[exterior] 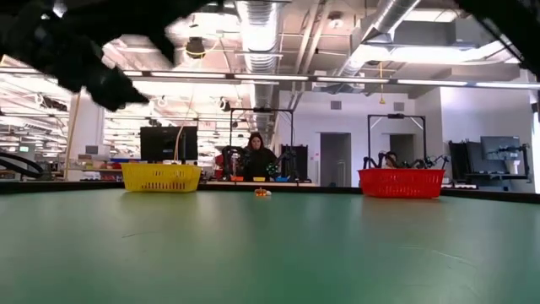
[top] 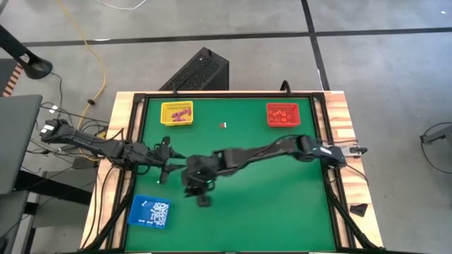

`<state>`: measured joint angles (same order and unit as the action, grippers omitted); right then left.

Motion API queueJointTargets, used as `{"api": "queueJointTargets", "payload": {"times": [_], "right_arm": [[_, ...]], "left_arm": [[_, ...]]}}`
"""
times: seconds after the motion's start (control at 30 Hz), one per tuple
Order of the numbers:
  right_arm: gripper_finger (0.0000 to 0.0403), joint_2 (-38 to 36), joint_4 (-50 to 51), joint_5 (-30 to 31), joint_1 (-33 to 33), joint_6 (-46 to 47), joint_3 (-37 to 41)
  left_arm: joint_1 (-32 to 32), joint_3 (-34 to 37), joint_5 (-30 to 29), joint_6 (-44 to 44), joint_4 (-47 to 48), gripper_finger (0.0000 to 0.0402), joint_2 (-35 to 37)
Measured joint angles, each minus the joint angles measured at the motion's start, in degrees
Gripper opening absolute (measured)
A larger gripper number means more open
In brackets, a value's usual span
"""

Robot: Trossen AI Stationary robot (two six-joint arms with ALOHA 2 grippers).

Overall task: Sort Halloween decoration
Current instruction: Put the white bone toy into the blue bin

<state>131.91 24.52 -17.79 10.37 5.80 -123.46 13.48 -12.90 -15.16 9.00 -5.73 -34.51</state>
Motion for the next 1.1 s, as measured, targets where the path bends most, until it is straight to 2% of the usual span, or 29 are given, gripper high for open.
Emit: {"api": "queueJointTargets", "payload": {"times": [0.13, 0.27, 0.33, 0.43, 0.53, 0.6, 0.67, 0.77, 0.9, 0.97, 1.1], "right_arm": [[0.0109, -7.26, 21.67, 5.55, 1.69, -2.85, -0.22], [0.0109, -11.69, 35.81, 17.44, 5.74, -2.39, 0.65], [0.0109, -15.49, 37.54, 23.33, 7.84, -1.85, 3.76], [0.0109, -22.79, 35.8, 30.01, 10.03, 1.45, 12.99], [0.0109, -31.01, 25.86, 33.61, 11.15, 4.37, 28.25], [0.0109, -37.69, 16.28, 34.56, 11.65, 5.15, 40.81], [0.0109, -44.86, 3.21, 34.68, 11.78, 5.2, 53.37], [0.0109, -54.68, -18.74, 34.58, 10.79, 3.0, 71.33], [0.0109, -64.62, -43.74, 34.69, 7.23, -1.15, 89.18], [0.0109, -69.19, -48.98, 34.58, 5.09, -1.15, 94.44], [0.0109, -78.3, -45.58, 34.2, 1.44, 2.49, 100.13]], "left_arm": [[1.61, -0.45, 0.12, 9.46, 5.06, 0.0153, -0.16], [3.54, -4.9, 0.76, 14.57, 18.07, 0.0153, -2.15], [4.02, -11.0, -0.43, 14.77, 23.37, 0.0153, -3.77], [4.27, -19.1, -0.57, 17.7, 38.66, 0.0153, -8.79], [4.44, -23.52, 1.6, 22.97, 49.42, 0.0153, -14.55], [4.73, -23.92, 5.99, 25.04, 51.99, 0.0153, -18.09], [5.41, -23.36, 10.01, 26.27, 51.74, 0.0153, -21.65], [6.34, -23.31, 11.75, 27.72, 53.18, 0.0153, -26.13], [7.72, -23.31, 13.14, 31.01, 54.85, 0.0153, -29.85], [8.41, -23.33, 14.78, 31.86, 54.49, 0.0153, -30.27], [9.76, -23.37, 13.3, 32.52, 54.78, 0.0153, -30.34]]}}
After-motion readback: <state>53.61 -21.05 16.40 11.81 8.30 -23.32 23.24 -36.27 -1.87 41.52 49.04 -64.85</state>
